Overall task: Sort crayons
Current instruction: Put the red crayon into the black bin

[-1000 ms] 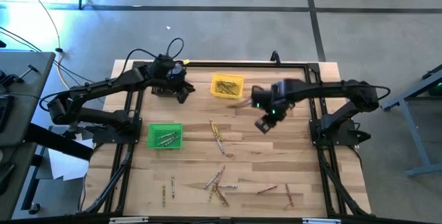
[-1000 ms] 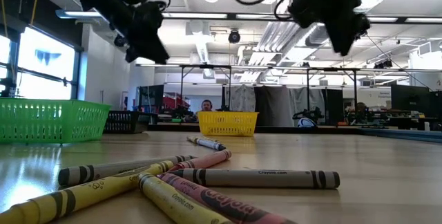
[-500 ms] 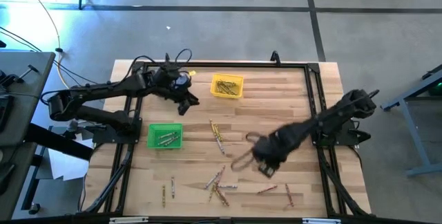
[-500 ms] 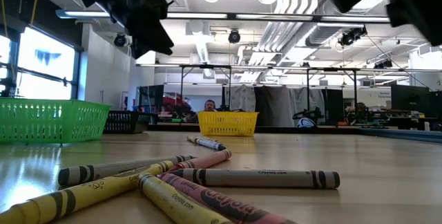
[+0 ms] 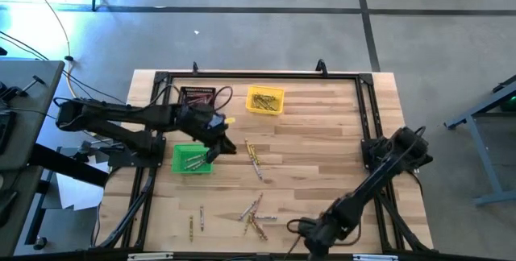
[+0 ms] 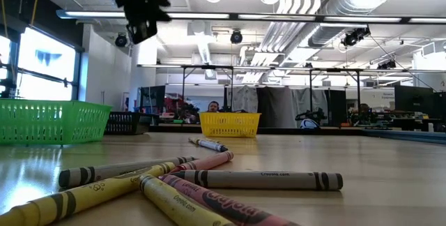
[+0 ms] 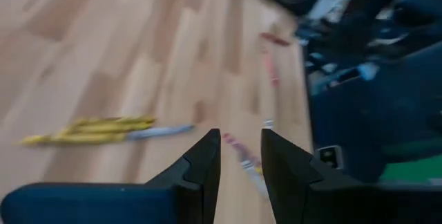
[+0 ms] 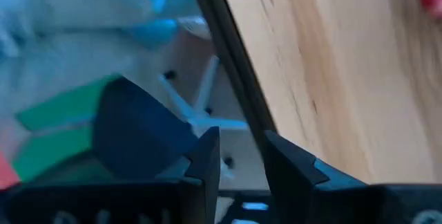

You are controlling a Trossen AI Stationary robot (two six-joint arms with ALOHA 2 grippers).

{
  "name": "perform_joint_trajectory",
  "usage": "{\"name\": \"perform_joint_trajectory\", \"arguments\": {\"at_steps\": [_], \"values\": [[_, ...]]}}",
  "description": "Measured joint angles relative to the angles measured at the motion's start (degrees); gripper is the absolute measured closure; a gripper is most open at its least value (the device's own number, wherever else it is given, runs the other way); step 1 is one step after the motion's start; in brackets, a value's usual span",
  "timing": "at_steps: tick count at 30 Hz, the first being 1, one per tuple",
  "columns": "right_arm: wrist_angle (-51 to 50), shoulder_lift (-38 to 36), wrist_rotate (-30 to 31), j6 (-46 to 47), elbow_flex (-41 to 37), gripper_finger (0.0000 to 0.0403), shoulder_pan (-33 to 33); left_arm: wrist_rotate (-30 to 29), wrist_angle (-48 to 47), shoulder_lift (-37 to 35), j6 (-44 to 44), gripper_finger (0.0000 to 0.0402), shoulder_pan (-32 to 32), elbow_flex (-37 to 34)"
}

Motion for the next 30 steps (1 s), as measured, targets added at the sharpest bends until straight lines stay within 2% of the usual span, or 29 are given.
{"name": "perform_joint_trajectory", "arguments": {"at_steps": [5, 11, 22, 30], "values": [[-6.23, 1.97, 0.42, -5.41, 0.0, 0.0308, 0.98, -0.26, 7.92, 0.0, -3.12, 0.0312, -5.29, 0.0], [-12.03, 2.01, 4.79, -10.4, 0.0, 0.0308, -0.78, -0.3, 14.53, 0.0, -3.92, 0.0312, -8.76, 0.0], [-17.67, 2.01, 6.71, -26.26, 0.0, 0.0308, -4.48, -3.52, 15.35, -0.01, -4.48, 0.0312, -9.74, 0.0], [-16.62, 1.96, 6.63, -35.89, -0.67, 0.0308, -5.46, -6.31, 15.37, 0.0, -4.38, 0.0312, -9.74, 0.0]]}}
